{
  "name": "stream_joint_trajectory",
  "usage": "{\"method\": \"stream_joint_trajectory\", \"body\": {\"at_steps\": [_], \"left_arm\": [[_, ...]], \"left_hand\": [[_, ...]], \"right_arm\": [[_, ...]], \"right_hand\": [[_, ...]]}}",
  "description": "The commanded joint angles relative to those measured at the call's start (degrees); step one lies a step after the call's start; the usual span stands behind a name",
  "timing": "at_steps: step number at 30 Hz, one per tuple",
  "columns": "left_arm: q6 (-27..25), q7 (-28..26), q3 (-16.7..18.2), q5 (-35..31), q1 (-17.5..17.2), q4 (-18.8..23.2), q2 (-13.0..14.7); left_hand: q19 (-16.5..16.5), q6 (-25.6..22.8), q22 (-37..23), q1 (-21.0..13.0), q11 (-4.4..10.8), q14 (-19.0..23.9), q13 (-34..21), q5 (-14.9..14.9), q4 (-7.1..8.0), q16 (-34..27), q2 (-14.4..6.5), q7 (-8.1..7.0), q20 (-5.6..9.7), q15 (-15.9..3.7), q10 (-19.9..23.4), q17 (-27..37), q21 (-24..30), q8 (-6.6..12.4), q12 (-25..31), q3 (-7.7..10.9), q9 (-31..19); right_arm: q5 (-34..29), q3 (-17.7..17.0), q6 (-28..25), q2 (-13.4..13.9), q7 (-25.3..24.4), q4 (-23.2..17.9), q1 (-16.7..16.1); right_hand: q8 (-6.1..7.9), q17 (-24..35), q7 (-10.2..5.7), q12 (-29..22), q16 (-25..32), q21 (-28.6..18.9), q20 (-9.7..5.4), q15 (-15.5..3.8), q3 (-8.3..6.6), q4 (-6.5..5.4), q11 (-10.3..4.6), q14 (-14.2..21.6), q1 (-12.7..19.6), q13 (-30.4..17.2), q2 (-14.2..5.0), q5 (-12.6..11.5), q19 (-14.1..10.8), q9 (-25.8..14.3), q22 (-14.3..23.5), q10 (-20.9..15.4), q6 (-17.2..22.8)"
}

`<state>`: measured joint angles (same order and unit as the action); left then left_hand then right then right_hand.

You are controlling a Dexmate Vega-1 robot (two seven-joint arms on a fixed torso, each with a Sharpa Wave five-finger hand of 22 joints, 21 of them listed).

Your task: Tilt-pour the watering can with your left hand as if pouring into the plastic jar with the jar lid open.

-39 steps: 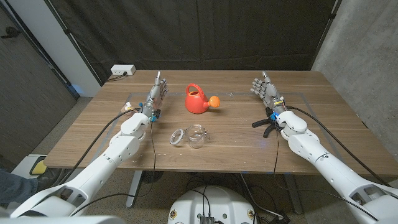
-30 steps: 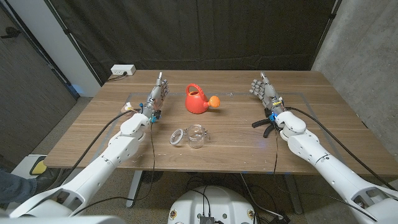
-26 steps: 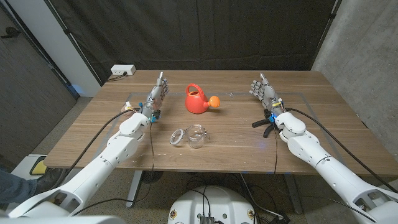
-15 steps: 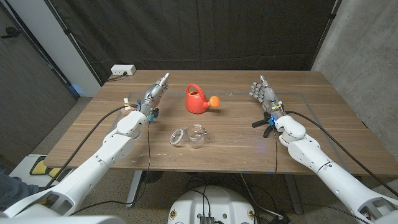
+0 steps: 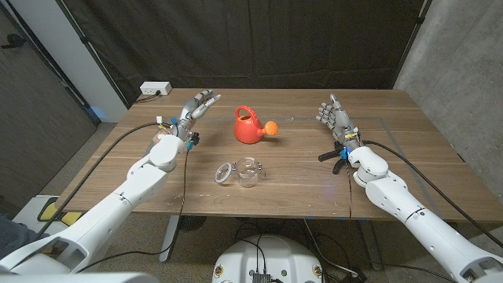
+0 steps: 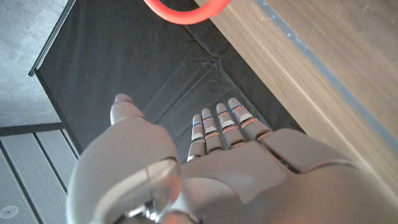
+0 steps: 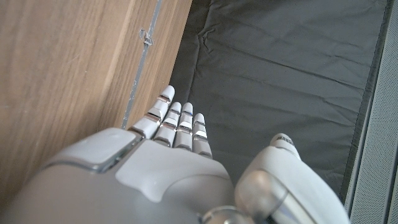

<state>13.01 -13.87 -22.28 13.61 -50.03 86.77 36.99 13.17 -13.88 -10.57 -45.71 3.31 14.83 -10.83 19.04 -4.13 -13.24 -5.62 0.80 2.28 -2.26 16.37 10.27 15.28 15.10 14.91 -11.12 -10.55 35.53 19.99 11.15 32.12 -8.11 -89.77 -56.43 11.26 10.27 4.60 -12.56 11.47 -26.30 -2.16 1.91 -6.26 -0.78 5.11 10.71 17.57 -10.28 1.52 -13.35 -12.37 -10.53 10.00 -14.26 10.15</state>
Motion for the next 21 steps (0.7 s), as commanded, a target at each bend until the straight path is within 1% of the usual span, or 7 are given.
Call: {"method": "stream_joint_trajectory", "body": {"at_steps": [1, 4, 5, 6, 7, 11, 21], "left_arm": [[-4.78, -8.33, -1.38, -12.81, 0.7, 3.3, 1.82], [-4.16, -10.4, -1.74, -15.72, 0.84, 3.29, 1.94], [-3.91, -11.83, -1.99, -17.6, 0.89, 3.34, 1.98], [-4.16, -12.62, -2.15, -18.87, 0.92, 3.54, 2.08], [-4.84, -13.42, -2.32, -20.23, 0.91, 3.93, 2.19], [-8.01, -15.51, -3.23, -25.25, 1.25, 5.37, 2.78], [-14.29, -13.62, -6.13, -35.15, 3.97, 9.56, 5.9]], "left_hand": [[1.76, -1.94, -0.07, -1.57, 0.57, 2.12, -0.08, -0.51, -0.76, -0.57, -0.32, -0.38, 1.25, -1.63, 2.05, 0.28, 0.73, 0.54, 0.43, 0.08, -0.28], [3.25, -4.99, -0.09, -2.97, 0.96, 4.16, -0.13, -0.84, -1.38, -0.68, -0.37, -0.97, 1.19, -2.04, 5.05, 0.29, 0.99, 1.16, 0.87, 0.29, -0.3], [4.02, -6.05, -0.09, -3.77, 1.88, 5.13, -0.14, -0.97, -1.82, -0.75, -0.14, -1.33, 1.34, -2.44, 6.18, 0.25, 1.15, 1.32, 0.97, 0.35, -0.3], [4.39, -6.97, -0.09, -4.31, 1.93, 6.13, -0.14, -1.07, -2.08, -0.89, -0.01, -1.69, 1.38, -2.73, 6.64, 0.26, 1.18, 1.47, 0.89, 0.37, -0.3], [5.4, -8.28, -0.11, -5.13, 2.92, 7.17, -0.15, -1.2, -2.49, -0.89, 0.3, -2.14, 1.58, -3.21, 8.08, 0.25, 1.4, 1.65, 0.99, 0.35, -0.3], [7.15, -10.6, -0.14, -6.96, 3.59, 9.72, -0.16, -1.38, -3.27, -1.15, 0.59, -2.53, 1.85, -4.01, 10.51, 0.25, 1.78, 1.99, 1.09, 0.51, -0.3], [9.17, -14.03, -0.15, -9.02, 5.08, 12.65, -0.2, -1.67, -3.86, -1.22, 1.21, -3.39, 2.52, -5.09, 13.69, 0.29, 2.13, 2.5, 1.02, 0.46, -0.29]], "right_arm": [[0.47, -0.45, -1.08, 0.27, -0.99, -1.91, -0.56], [0.39, -0.51, -0.8, 0.15, -1.08, -1.81, -0.49], [0.36, -0.56, -0.65, 0.1, -1.11, -1.75, -0.44], [0.35, -0.59, -0.58, 0.08, -1.12, -1.71, -0.41], [0.36, -0.63, -0.55, 0.08, -1.13, -1.72, -0.39], [0.47, -0.7, -0.72, 0.21, -1.03, -1.81, -0.3], [0.51, -0.55, -1.57, 0.03, -1.37, -2.02, 0.59]], "right_hand": [[0.24, 0.3, -0.05, -0.32, 0.36, 0.28, -1.14, -0.11, -0.19, 0.18, 0.16, 0.71, 0.72, -0.23, 0.21, 0.04, -0.41, -0.22, 0.13, -0.68, 0.42], [0.27, 0.3, -0.02, -0.33, 0.34, 0.33, -1.17, -0.1, -0.2, 0.2, 0.13, 0.71, 0.76, -0.24, 0.16, 0.07, -0.45, -0.22, 0.13, -0.72, 0.53], [0.26, 0.3, -0.03, -0.34, 0.33, 0.35, -1.19, -0.1, -0.2, 0.21, 0.15, 0.73, 0.78, -0.24, 0.15, 0.08, -0.46, -0.22, 0.13, -0.78, 0.51], [0.26, 0.31, 0.08, -0.36, 0.32, 0.37, -1.16, -0.1, -0.21, 0.22, 0.16, 0.72, 0.79, -0.24, 0.13, 0.09, -0.47, -0.22, 0.13, -0.85, 0.53], [0.27, 0.31, 0.07, -0.36, 0.32, 0.39, -1.2, -0.09, -0.21, 0.23, 0.2, 0.76, 0.8, -0.24, 0.11, 0.1, -0.51, -0.22, 0.14, -0.87, 0.56], [0.27, 0.32, 0.11, -0.36, 0.33, 0.44, -1.25, -0.06, -0.22, 0.24, 0.14, 0.85, 0.83, -0.25, 0.05, 0.14, -0.62, -0.23, 0.14, -0.92, 0.6], [0.27, 0.35, 0.33, -0.36, 0.34, 0.6, -1.13, -0.15, -0.24, 0.3, 0.12, 1.17, 0.9, -0.27, -0.11, 0.26, -0.96, -0.24, 0.16, -1.12, 0.76]]}}
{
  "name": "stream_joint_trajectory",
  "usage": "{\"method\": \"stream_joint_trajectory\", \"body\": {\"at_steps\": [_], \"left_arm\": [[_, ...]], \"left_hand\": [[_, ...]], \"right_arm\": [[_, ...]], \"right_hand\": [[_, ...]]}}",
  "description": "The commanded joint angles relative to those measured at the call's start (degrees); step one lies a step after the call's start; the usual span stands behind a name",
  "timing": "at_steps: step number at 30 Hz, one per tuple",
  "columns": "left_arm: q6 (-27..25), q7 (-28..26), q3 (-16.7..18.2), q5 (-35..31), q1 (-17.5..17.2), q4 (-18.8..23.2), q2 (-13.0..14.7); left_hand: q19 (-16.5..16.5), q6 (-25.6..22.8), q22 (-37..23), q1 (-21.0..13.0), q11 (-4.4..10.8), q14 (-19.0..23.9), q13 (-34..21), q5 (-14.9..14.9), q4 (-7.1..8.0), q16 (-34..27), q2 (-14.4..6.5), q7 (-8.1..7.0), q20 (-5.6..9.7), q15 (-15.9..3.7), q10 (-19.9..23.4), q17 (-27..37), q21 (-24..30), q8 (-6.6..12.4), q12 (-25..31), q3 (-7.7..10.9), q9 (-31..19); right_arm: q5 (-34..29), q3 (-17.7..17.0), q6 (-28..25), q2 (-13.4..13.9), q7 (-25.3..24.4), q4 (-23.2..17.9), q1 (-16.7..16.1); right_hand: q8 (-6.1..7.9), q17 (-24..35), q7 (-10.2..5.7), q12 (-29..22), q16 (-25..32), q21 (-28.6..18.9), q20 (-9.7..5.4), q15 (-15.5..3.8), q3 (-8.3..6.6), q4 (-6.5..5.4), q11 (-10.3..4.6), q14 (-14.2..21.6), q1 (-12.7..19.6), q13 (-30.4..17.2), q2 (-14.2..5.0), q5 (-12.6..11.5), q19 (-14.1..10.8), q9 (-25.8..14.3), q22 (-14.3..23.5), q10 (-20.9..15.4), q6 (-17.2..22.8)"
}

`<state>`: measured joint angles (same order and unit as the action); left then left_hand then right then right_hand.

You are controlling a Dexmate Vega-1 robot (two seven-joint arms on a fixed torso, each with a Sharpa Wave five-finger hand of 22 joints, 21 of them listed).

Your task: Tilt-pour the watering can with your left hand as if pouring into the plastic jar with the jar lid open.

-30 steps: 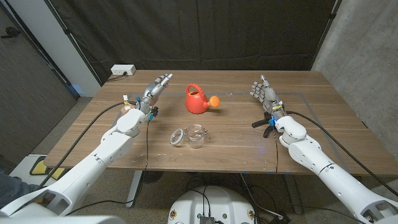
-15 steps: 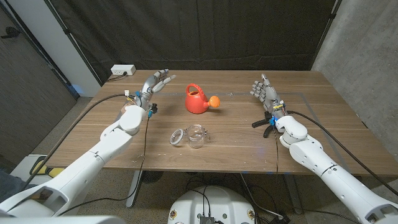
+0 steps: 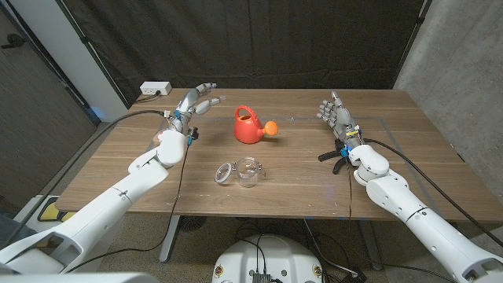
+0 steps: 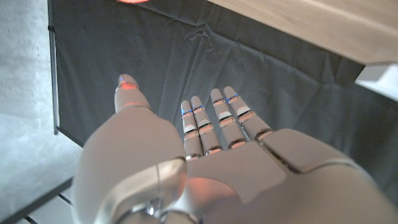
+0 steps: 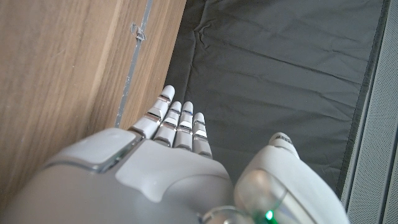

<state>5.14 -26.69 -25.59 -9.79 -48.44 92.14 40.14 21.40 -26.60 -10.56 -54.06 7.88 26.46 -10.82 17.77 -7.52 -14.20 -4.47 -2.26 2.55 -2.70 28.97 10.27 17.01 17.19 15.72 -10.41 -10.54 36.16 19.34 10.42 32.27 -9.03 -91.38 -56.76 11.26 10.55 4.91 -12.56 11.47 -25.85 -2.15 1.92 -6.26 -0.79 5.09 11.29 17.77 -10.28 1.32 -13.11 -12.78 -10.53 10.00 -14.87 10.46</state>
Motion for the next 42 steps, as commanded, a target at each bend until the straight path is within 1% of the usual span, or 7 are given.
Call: {"method": "stream_joint_trajectory", "body": {"at_steps": [1, 5, 7, 10, 24, 31, 42], "left_arm": [[-7.09, -0.36, -3.12, -12.58, 2.72, 4.61, 2.95], [-11.13, 2.79, -4.17, -15.73, 3.83, 7.22, 4.15], [-13.01, 4.87, -4.55, -16.85, 4.31, 8.65, 4.89], [-15.37, 8.0, -5.25, -18.56, 5.25, 10.4, 5.91], [-21.08, 27.71, -9.04, -26.93, 12.96, 16.95, 10.64], [-18.81, 38.96, -10.61, -27.96, 18.24, 17.16, 11.28], [-15.13, 50.34, -12.96, -29.54, 25.37, 14.44, 9.65]], "left_hand": [[1.22, -1.37, -0.15, -0.89, 0.95, 1.22, -0.2, -0.42, -0.51, -0.23, 0.1, -0.33, 2.32, -4.77, 1.3, 0.3, 0.47, 0.35, 0.15, -0.24, -0.3], [2.16, -3.78, -0.17, -1.54, 1.33, 3.11, -0.2, -0.64, -0.47, -0.29, 0.44, -1.41, 2.97, -6.21, 3.77, 0.25, 0.6, 0.81, 0.32, -0.45, -0.29], [2.21, -4.65, -0.19, -1.02, -0.17, 3.45, -0.19, -0.78, -0.12, -0.05, 0.99, -1.66, 3.08, -6.4, 4.37, 0.2, 0.5, 0.86, 0.14, -0.95, -0.26], [2.27, -5.39, -0.2, -0.96, -0.5, 4.04, -0.18, -0.8, -0.01, -0.07, 1.1, -1.55, 3.29, -6.29, 4.57, 0.18, 0.45, 0.98, -0.02, -1.09, -0.25], [4.63, -8.27, -0.27, -3.49, 0.4, 7.81, -0.22, -0.87, -0.27, -0.21, -0.21, -1.53, 3.65, -6.56, 7.66, 0.25, 1.0, 1.04, -0.34, -0.36, -0.25], [4.29, -6.47, -0.34, -2.33, 0.19, 6.38, -0.32, -1.21, 0.57, 0.93, 0.43, -1.21, 2.98, -5.86, 5.82, 0.42, 0.68, -0.33, -1.79, -1.26, -0.26], [7.93, -9.16, -0.73, -3.07, 0.27, 10.53, -0.67, -1.33, 0.97, -0.2, -1.19, -1.39, 1.83, -5.81, 8.83, 0.99, 2.12, -0.18, -1.55, -0.9, -0.38]], "right_arm": [[-0.16, 0.12, -0.92, -0.12, -0.49, -0.46, 1.01], [-0.16, 0.09, -0.9, -0.26, -0.7, -0.53, 1.11], [-0.19, 0.02, -0.81, -0.3, -0.88, -0.59, 1.01], [-0.13, -0.16, -0.77, -0.24, -1.14, -0.82, 0.7], [0.11, -0.66, -1.35, 0.03, -2.62, -2.17, -0.76], [-0.01, -0.82, -1.88, 0.15, -3.79, -3.23, -1.51], [-0.08, -0.83, -2.29, -0.27, -5.22, -3.92, -2.05]], "right_hand": [[0.28, 0.07, 0.04, -0.36, 0.36, 0.15, -1.13, -0.1, -0.24, 0.31, 0.09, 0.64, 0.7, -0.27, 0.08, 0.03, -0.61, -0.24, 0.17, -0.53, 0.49], [0.39, 0.09, 0.92, -0.46, 0.55, 0.17, -0.69, 0.71, -0.18, 0.41, 0.74, 1.57, 0.78, -0.27, 0.04, 0.2, -1.56, -0.24, 0.18, -1.08, 1.02], [0.39, 0.09, 1.22, -0.46, 0.56, 0.22, -0.62, 0.9, -0.17, 0.44, 0.86, 1.73, 0.79, -0.27, 0.03, 0.24, -1.7, -0.24, 0.19, -1.16, 1.1], [0.41, 0.09, 1.31, -0.45, 0.54, 0.27, -0.55, 0.91, -0.16, 0.45, 0.88, 1.77, 0.8, -0.27, 0.01, 0.28, -1.79, -0.24, 0.19, -1.19, 1.22], [0.36, 0.11, 1.31, -0.45, 0.45, 0.47, -0.53, 0.92, -0.15, 0.51, 0.93, 1.92, 0.86, -0.28, -0.14, 0.4, -2.1, -0.24, 0.2, -1.44, 1.32], [0.35, 0.12, 1.3, -0.44, 0.43, 0.55, -0.54, 0.98, -0.16, 0.54, 0.95, 2.02, 0.89, -0.28, -0.21, 0.45, -2.26, -0.24, 0.21, -1.52, 1.4], [0.28, 0.15, 1.33, -0.41, 0.38, 0.77, -0.47, 0.88, -0.2, 0.54, 0.98, 2.17, 0.91, -0.29, -0.48, 0.56, -2.4, -0.24, 0.23, -1.66, 1.39]]}}
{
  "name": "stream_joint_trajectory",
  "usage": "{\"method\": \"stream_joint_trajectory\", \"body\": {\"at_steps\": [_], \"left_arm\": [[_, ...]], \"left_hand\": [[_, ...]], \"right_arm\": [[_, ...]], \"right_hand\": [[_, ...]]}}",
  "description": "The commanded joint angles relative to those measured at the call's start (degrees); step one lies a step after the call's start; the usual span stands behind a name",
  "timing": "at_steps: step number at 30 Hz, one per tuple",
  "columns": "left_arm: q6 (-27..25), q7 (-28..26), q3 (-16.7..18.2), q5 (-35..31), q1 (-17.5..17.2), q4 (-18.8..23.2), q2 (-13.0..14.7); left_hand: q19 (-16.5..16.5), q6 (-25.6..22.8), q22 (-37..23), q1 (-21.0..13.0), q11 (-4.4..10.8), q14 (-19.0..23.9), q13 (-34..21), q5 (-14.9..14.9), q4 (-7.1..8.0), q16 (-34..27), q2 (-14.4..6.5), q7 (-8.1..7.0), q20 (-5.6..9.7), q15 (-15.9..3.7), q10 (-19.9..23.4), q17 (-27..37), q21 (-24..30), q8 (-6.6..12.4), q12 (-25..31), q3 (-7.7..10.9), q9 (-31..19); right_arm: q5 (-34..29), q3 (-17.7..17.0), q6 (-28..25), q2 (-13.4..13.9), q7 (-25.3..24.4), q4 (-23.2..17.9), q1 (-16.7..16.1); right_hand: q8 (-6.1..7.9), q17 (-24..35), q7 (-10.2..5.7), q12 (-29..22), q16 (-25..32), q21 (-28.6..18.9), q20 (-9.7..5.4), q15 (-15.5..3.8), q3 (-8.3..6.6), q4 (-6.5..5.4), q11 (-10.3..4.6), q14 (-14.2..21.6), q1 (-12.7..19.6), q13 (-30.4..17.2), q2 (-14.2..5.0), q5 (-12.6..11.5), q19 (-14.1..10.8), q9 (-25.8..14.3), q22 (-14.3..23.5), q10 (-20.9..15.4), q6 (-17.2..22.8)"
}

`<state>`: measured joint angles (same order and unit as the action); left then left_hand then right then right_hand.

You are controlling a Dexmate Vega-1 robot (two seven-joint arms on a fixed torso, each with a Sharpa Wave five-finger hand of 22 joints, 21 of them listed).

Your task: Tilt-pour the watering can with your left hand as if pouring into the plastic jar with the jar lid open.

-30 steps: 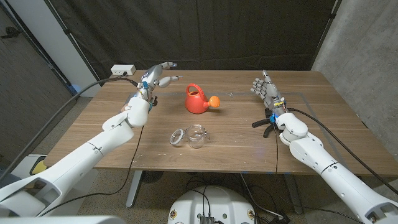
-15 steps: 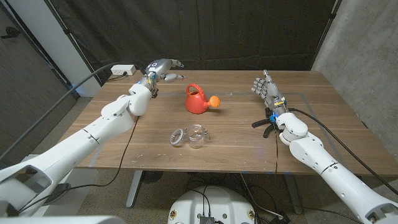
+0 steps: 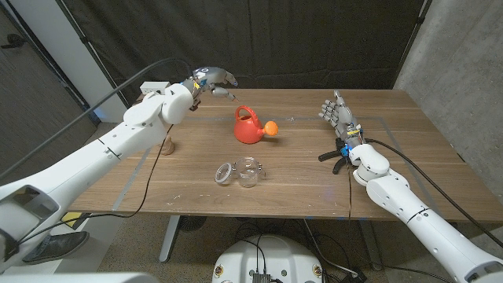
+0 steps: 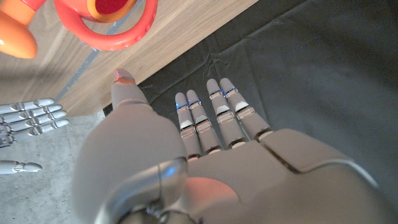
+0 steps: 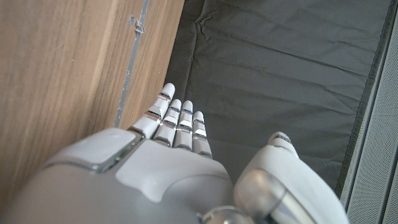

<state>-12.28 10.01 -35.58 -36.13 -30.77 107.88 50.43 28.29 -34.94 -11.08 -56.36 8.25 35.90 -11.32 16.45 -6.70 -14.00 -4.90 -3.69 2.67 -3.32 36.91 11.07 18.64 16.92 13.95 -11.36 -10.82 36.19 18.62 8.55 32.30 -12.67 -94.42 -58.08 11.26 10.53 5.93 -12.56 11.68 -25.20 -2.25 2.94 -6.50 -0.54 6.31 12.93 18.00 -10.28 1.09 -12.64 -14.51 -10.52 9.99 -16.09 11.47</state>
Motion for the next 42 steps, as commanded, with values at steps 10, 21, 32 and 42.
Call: {"method": "stream_joint_trajectory", "body": {"at_steps": [10, 21, 32, 42], "left_arm": [[5.83, 20.75, -5.54, -7.12, 12.07, -3.62, -2.27], [12.93, 17.38, -6.65, -7.61, 13.42, -8.63, -5.2], [19.54, 17.29, -9.53, -5.97, 16.43, -16.64, -9.0], [23.0, 18.02, -10.21, -4.88, 17.78, -19.29, -9.15]], "left_hand": [[1.57, 1.28, -0.16, -2.8, -0.87, -0.13, -0.35, -0.3, -0.46, 0.5, -1.77, 1.22, 2.01, -5.28, -0.88, 0.31, 0.62, -1.31, -0.95, 0.82, -0.16], [1.82, 1.45, 0.1, -4.79, -0.72, -0.95, -0.55, -1.04, -1.03, 1.3, -2.0, 1.19, 2.66, -5.54, -1.0, 0.3, 0.43, -1.98, -1.36, 1.31, -0.25], [1.35, 2.16, 0.2, -5.07, -0.95, -1.91, -0.6, -1.42, -0.98, 1.86, -1.69, 1.28, 2.45, -5.3, -1.75, 0.24, 0.07, -2.58, -1.78, 1.16, -0.28], [1.27, 3.12, 0.28, -6.08, -0.98, -2.29, -0.65, -1.57, -1.25, 2.12, -1.61, 1.48, 2.29, -5.02, -2.77, 0.2, -0.16, -3.25, -2.22, 1.28, -0.34]], "right_arm": [[-0.49, -0.13, -1.26, -0.88, -4.04, -2.06, -1.41], [-1.05, 0.24, -1.76, -1.45, -5.73, -3.15, -2.1], [-1.38, 0.25, -3.51, -1.62, -8.24, -5.06, -3.05], [-1.03, 0.56, -5.35, -1.79, -9.01, -5.59, -2.58]], "right_hand": [[0.24, 0.19, 0.24, -0.37, 0.11, 0.3, -0.33, -0.09, -0.02, 0.33, -0.29, 0.61, 0.75, -0.3, -0.48, 0.19, -0.8, -0.26, 0.25, -0.49, 0.42], [0.23, 0.18, 0.09, -0.25, 0.04, 0.46, -0.17, -0.01, -0.21, 0.46, -0.25, 0.66, 1.06, -0.31, -0.83, 0.25, -0.95, -0.26, 0.27, -0.34, 0.49], [-0.02, 0.15, 0.08, -0.14, -0.05, 0.7, -0.12, -0.1, -0.49, 0.72, -0.21, 0.75, 1.58, -0.33, -1.27, 0.37, -1.14, -0.28, 0.28, -0.24, -0.1], [-0.01, 0.15, 0.17, -0.13, -0.03, 0.82, -0.02, 0.05, -0.66, 0.87, -0.25, 1.01, 1.87, -0.34, -1.57, 0.48, -1.45, -0.29, 0.3, -0.33, -0.08]]}}
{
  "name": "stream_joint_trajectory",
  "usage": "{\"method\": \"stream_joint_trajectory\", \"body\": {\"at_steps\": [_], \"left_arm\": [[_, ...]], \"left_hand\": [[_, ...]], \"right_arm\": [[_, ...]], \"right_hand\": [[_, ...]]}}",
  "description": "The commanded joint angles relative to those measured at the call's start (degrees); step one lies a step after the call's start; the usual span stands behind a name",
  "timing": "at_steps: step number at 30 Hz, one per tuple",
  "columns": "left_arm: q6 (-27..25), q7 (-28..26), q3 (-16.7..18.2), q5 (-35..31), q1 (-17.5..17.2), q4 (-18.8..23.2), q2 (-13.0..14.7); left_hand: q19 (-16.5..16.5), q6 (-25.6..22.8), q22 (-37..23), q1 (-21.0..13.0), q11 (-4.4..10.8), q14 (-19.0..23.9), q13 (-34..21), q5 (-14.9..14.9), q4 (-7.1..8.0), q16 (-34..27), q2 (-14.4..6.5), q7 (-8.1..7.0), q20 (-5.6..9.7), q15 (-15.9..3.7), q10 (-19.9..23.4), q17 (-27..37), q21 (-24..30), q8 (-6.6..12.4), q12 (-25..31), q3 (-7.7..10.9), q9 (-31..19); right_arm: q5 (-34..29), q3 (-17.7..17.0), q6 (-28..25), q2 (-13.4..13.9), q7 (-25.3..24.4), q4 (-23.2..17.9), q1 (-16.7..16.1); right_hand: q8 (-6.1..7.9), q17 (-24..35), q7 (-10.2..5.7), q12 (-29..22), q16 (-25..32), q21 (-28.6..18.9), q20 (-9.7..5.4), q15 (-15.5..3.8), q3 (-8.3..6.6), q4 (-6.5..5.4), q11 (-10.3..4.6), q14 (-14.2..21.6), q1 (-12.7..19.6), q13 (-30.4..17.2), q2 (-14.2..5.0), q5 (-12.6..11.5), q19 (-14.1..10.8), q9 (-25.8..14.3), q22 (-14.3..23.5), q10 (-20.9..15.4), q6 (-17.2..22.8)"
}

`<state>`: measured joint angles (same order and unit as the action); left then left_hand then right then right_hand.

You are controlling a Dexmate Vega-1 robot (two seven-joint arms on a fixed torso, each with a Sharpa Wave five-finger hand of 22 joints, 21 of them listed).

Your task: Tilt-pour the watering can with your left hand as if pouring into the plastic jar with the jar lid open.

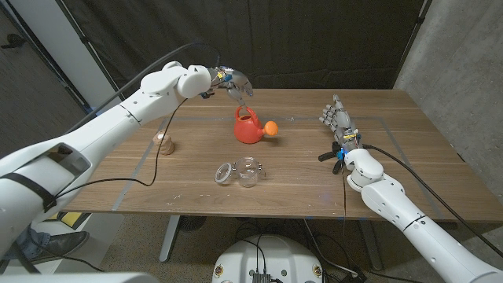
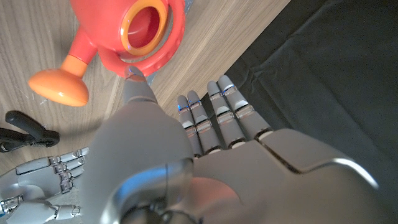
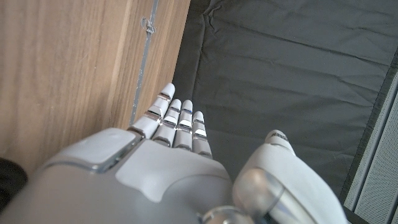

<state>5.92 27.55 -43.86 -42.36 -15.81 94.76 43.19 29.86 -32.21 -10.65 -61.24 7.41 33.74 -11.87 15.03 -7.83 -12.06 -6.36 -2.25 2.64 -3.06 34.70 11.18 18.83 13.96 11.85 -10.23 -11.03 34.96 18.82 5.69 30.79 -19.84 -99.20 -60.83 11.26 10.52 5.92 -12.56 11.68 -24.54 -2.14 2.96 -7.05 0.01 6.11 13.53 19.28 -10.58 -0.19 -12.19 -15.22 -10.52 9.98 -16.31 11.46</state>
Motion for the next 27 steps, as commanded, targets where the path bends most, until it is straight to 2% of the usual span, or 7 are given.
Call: {"method": "stream_joint_trajectory", "body": {"at_steps": [1, 13, 19, 22, 27], "left_arm": [[5.32, 0.28, -1.99, 1.63, 2.84, -6.62, -2.01], [8.27, -1.15, -2.67, 1.99, 3.56, -9.45, -2.87], [9.07, -1.8, -3.15, 2.69, 3.6, -11.72, -3.62], [9.23, -2.56, -3.13, 3.17, 3.38, -12.42, -3.85], [9.27, -3.51, -3.12, 3.91, 3.12, -13.49, -4.08]], "left_hand": [[-0.34, 0.52, -0.14, -1.46, -0.15, -0.18, -0.11, -0.14, -0.2, 0.22, -0.23, 0.11, 2.25, -5.41, -0.65, 0.08, -0.39, -0.38, -0.15, 0.25, -0.14], [1.43, -1.67, -0.08, -4.41, 0.21, 1.62, -0.24, -0.05, -0.71, -0.32, -1.08, -0.38, 2.43, -6.14, 1.34, 0.14, -0.05, 0.07, 0.58, 1.22, -0.3], [3.3, -3.12, -0.09, -5.93, 0.04, 3.75, -0.3, -0.02, -0.72, -0.93, -1.68, -0.23, 2.27, -6.6, 2.72, 0.2, 0.52, 0.33, 0.93, 1.81, -0.38], [4.46, -3.87, -0.1, -6.9, 0.26, 4.81, -0.35, 0.0, -0.74, -1.16, -2.07, -0.09, 2.9, -6.61, 3.67, 0.23, 0.88, 0.44, 1.14, 2.22, -0.43], [5.87, -4.15, -0.09, -8.09, -0.04, 5.85, -0.4, 0.01, -0.77, -1.38, -2.62, 0.21, 2.48, -6.31, 3.76, 0.32, 1.36, 0.35, 1.01, 2.83, -0.49]], "right_arm": [[0.25, 0.41, -2.65, -0.3, -1.85, -0.79, 0.24], [0.43, 0.68, -4.1, -0.56, -2.77, -0.97, 0.84], [0.8, 0.82, -4.6, -0.65, -2.56, -0.5, 1.25], [0.84, 0.86, -4.71, -0.66, -2.52, -0.28, 1.44], [0.87, 0.99, -4.82, -0.65, -2.26, 0.05, 1.82]], "right_hand": [[-0.02, 0.16, 0.18, -0.14, -0.05, 0.17, -0.12, 0.01, -0.12, 0.33, 0.0, 0.39, 0.62, -0.04, -0.31, 0.05, -0.77, -0.29, 0.3, -0.16, -0.07], [0.0, 0.18, 0.22, -0.14, -0.07, 0.32, -0.09, 0.0, -0.23, 0.42, 0.05, 0.53, 0.78, -0.05, -0.57, 0.2, -0.98, -0.29, 0.32, -0.28, -0.02], [0.0, 0.19, 0.18, -0.12, -0.12, 0.42, -0.08, -0.01, -0.25, 0.47, 0.16, 0.51, 0.83, -0.05, -0.63, 0.28, -1.02, -0.3, 0.32, -0.29, -0.01], [0.01, 0.19, 0.16, -0.11, -0.12, 0.47, -0.06, -0.04, -0.26, 0.49, 0.17, 0.57, 0.86, -0.05, -0.66, 0.32, -1.08, -0.3, 0.33, -0.32, 0.03], [0.01, 0.19, 0.13, -0.1, -0.13, 0.55, -0.04, -0.09, -0.28, 0.53, 0.23, 0.6, 0.91, -0.06, -0.71, 0.38, -1.13, -0.3, 0.33, -0.34, 0.04]]}}
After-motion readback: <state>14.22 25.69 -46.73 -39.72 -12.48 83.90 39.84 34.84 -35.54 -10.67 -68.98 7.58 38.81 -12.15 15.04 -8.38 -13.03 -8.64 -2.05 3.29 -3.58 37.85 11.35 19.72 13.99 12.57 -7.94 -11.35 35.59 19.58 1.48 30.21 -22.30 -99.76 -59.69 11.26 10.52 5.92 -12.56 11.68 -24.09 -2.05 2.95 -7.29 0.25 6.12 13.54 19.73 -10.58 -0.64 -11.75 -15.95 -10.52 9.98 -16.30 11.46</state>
